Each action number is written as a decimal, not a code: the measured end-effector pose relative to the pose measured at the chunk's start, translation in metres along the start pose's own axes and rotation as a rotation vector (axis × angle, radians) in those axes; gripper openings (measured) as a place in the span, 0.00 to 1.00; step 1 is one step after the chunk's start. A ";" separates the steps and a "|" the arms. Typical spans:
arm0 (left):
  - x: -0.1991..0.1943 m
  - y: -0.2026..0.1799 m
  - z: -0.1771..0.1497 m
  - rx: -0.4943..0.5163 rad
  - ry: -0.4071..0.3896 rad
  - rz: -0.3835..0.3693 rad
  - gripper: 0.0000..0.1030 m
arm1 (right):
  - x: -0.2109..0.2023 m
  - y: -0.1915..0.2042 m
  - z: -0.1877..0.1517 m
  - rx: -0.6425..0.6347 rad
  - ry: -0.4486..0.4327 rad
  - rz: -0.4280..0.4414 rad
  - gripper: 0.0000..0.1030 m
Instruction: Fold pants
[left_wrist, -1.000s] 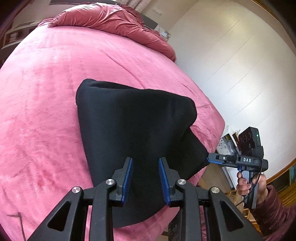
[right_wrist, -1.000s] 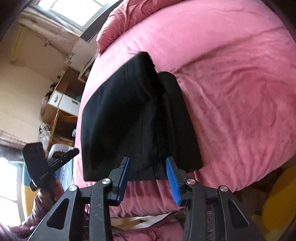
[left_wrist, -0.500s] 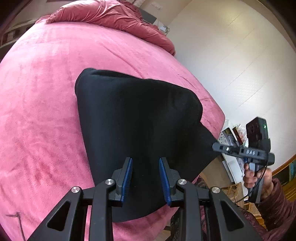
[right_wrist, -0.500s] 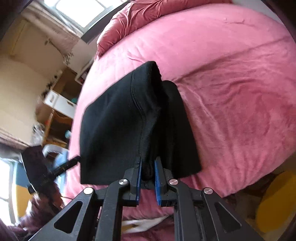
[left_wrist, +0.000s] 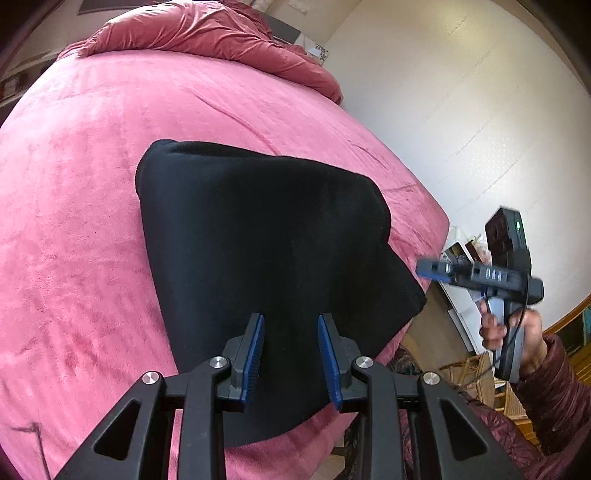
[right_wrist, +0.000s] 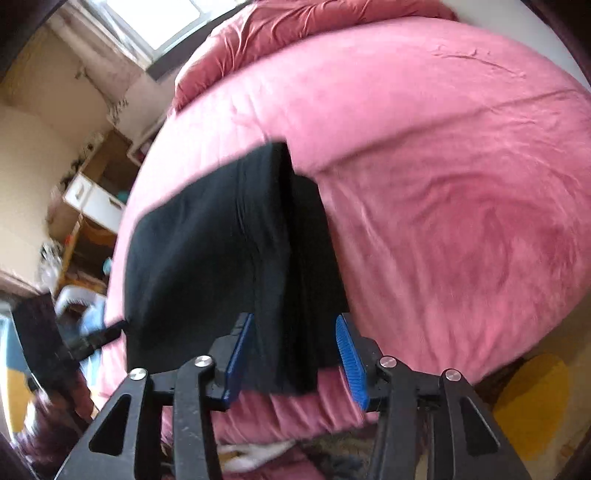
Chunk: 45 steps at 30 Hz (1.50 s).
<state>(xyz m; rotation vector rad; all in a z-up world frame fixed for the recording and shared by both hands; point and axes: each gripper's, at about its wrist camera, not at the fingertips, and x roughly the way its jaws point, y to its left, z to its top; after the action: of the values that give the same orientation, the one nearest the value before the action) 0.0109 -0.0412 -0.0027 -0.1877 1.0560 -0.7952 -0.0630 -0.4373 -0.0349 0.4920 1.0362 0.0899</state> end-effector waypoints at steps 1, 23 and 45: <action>0.001 -0.001 0.000 -0.003 -0.002 0.002 0.29 | 0.002 0.000 0.008 0.003 -0.018 0.005 0.52; 0.084 -0.045 -0.002 0.103 0.127 0.039 0.30 | 0.087 0.021 0.090 -0.115 -0.007 -0.126 0.04; 0.010 0.037 0.058 -0.105 -0.108 0.209 0.32 | 0.062 0.117 0.058 -0.336 -0.021 0.028 0.26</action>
<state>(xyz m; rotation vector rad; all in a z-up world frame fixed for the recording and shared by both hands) 0.0804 -0.0346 0.0010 -0.2036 0.9981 -0.5357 0.0356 -0.3350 -0.0101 0.2018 0.9701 0.2787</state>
